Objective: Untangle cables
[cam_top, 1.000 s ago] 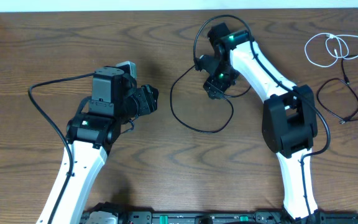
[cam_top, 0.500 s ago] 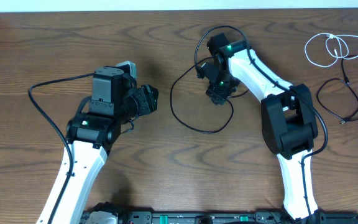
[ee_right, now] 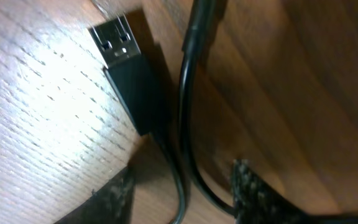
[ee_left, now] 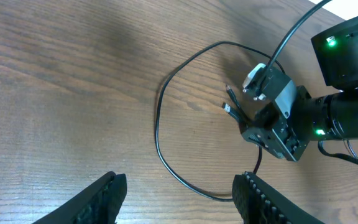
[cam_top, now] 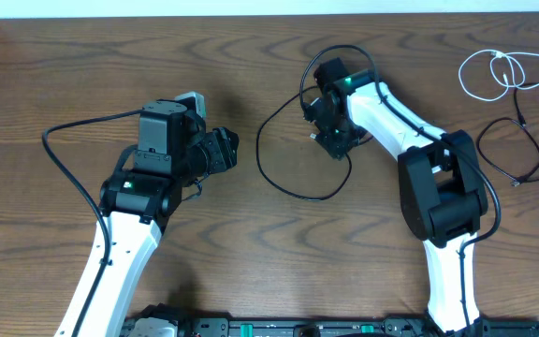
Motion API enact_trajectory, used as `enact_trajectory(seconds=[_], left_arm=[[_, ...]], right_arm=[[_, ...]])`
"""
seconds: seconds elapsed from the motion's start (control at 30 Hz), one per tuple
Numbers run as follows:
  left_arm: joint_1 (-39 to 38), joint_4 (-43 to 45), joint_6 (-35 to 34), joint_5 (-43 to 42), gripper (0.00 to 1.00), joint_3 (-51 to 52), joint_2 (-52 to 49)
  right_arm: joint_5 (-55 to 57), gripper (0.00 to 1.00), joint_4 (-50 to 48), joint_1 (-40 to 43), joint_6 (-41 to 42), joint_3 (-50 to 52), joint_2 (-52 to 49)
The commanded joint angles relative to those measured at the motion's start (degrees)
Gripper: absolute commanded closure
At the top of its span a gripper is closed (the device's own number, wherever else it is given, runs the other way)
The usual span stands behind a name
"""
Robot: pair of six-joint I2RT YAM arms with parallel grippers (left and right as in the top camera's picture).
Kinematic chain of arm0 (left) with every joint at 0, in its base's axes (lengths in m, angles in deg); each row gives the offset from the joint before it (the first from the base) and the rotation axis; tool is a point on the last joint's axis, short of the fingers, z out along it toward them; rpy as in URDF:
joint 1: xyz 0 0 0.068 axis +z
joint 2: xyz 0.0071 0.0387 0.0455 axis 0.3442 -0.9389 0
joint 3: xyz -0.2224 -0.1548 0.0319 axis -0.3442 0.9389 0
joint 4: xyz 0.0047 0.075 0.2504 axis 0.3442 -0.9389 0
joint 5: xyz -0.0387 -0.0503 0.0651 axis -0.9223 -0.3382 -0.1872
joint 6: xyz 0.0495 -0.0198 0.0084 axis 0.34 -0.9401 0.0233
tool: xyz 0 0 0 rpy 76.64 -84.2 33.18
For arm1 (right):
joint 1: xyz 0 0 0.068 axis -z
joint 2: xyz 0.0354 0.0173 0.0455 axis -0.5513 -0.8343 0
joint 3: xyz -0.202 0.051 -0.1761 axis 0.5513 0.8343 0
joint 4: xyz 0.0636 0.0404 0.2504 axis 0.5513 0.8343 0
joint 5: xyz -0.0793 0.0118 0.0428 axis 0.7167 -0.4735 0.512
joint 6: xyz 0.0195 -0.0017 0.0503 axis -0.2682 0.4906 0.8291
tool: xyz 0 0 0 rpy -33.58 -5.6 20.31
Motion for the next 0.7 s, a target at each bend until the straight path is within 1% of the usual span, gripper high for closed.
enact_trajectory(seconds=[0.0, 0.07, 0.13, 0.2, 0.4, 0.57, 0.67], left_arm=[[0.2, 0.2, 1.0, 0.5, 0.39, -1.1, 0.4], [0.2, 0.7, 1.0, 0.5, 0.4, -1.1, 0.4], [0.2, 0.7, 1.0, 0.5, 0.4, -1.1, 0.4], [0.2, 0.7, 1.0, 0.5, 0.4, -1.1, 0.4], [0.2, 0.8, 1.0, 0.4, 0.4, -1.1, 0.4], [0.2, 0.9, 1.0, 0.4, 0.39, -1.1, 0.4], [0.2, 0.9, 1.0, 0.4, 0.4, -1.1, 0.4]], right_arm=[[2.7, 0.67, -0.5, -0.7, 4.0, 4.0, -5.4], [2.4, 0.78, -0.9, -0.7, 4.4, 4.0, -5.4], [2.4, 0.86, -1.5, -0.7, 5.8, 4.0, -5.4], [2.4, 0.98, -2.3, -0.7, 7.9, 3.9, -5.4], [1.6, 0.99, -1.8, -0.7, 13.3, 1.0, -5.2], [-2.6, 0.99, 4.1, -0.1, 13.6, -6.2, -3.5], [-2.6, 0.99, 9.2, 1.1, 15.8, -12.2, -1.8]])
